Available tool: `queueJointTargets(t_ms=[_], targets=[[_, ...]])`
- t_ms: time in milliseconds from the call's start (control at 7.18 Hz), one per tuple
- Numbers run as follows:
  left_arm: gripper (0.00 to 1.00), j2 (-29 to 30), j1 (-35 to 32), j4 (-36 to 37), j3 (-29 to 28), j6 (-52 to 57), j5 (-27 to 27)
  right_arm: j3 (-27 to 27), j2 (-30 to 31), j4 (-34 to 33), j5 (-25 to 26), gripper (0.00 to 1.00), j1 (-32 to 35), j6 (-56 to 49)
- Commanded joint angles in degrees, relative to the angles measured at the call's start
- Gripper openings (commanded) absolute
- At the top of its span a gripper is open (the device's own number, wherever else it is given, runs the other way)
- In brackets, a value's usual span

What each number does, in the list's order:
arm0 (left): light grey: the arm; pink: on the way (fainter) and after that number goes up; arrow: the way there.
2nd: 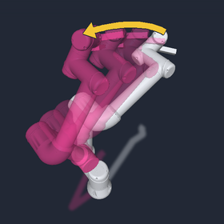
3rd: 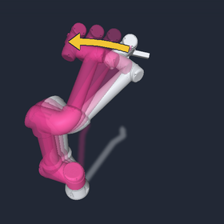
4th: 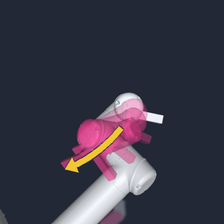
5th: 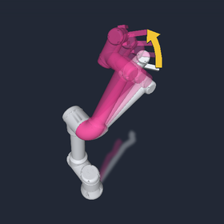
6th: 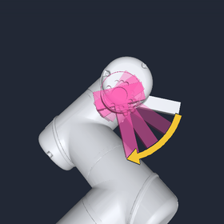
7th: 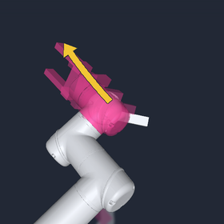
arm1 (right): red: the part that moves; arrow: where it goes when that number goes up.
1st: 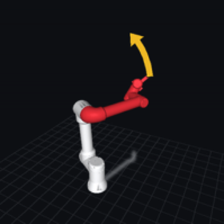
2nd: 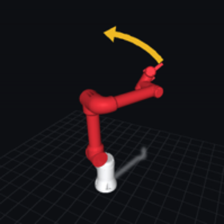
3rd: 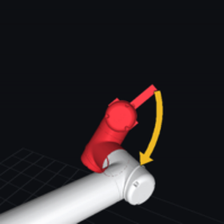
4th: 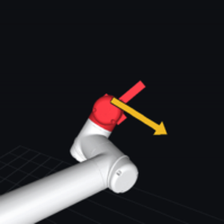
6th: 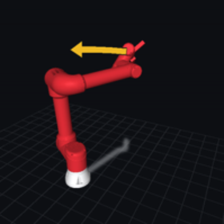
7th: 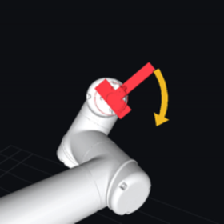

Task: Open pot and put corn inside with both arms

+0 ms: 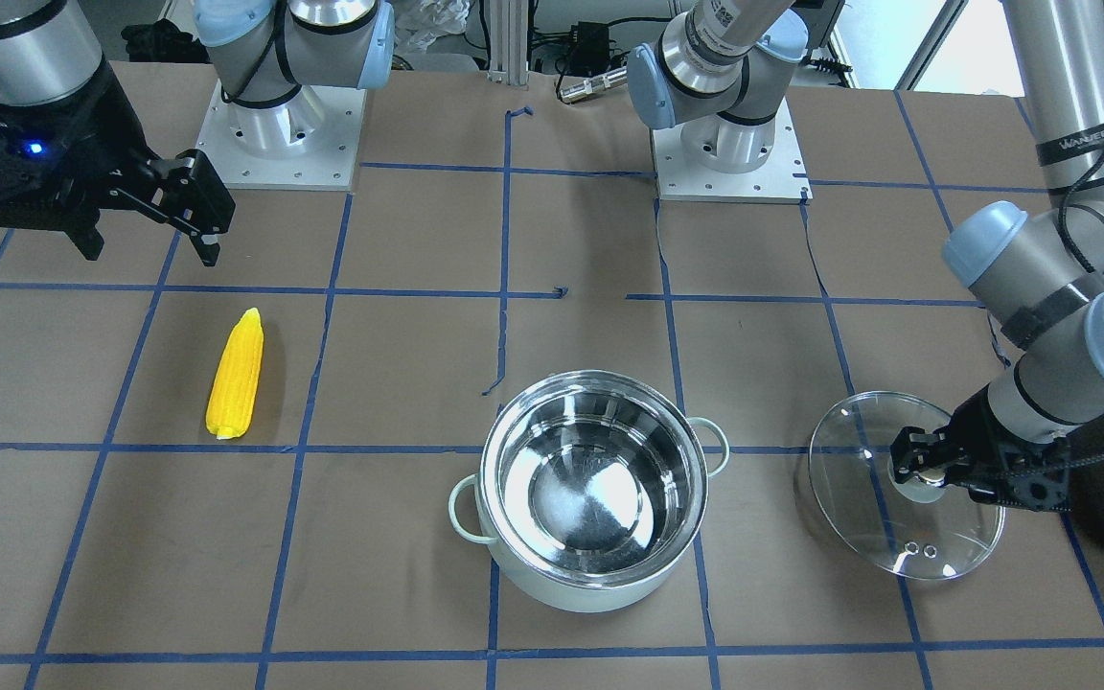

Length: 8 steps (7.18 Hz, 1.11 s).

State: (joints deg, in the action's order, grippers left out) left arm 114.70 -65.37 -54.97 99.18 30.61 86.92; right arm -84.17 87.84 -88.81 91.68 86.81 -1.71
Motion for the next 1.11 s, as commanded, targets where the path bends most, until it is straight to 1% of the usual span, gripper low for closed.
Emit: queueJointTargets(t_ms=[0,139,279,418,557,697,836,975], targets=[[0.35,0.44,0.15,0.39,1.44,0.15,-0.44,-0.64,-0.56,0.56,-0.01,1.0,-0.94,-0.48],[0.55,0.44,0.24,0.39,1.89,-0.02,-0.35,-3.25,-0.74,0.22,-0.19,1.0,-2.34,-0.4],[0.75,0.18,0.24,0.3,1.63,-0.28,-0.26,-7.98,-0.83,-1.96,-0.1,1.0,-4.44,-1.96],[0.82,-0.52,0.16,0.22,1.28,-0.37,-0.26,-13.25,-0.83,-5.29,-0.1,1.0,-6.72,-4.42],[0.89,-1.75,-0.72,-0.48,1.54,-1.25,-0.17,-18.78,-0.83,-12.37,0.16,1.0,-7.88,-5.48],[1.0,-5.15,-1.16,-2.75,1.02,-2.04,0.0,-24.14,-1.27,-19.31,-0.1,1.0,-8.06,-5.58],[1.0,-10.49,-2.64,-10.6,-0.64,-1.44,0.18,-29.59,-2.14,-28.0,-0.19,1.0,-8.06,-5.67],[1.0,-16.38,-7.62,-20.51,-4.83,-2.65,1.83,-35.13,-3.28,-37.22,-0.27,1.0,-8.06,-5.67]])
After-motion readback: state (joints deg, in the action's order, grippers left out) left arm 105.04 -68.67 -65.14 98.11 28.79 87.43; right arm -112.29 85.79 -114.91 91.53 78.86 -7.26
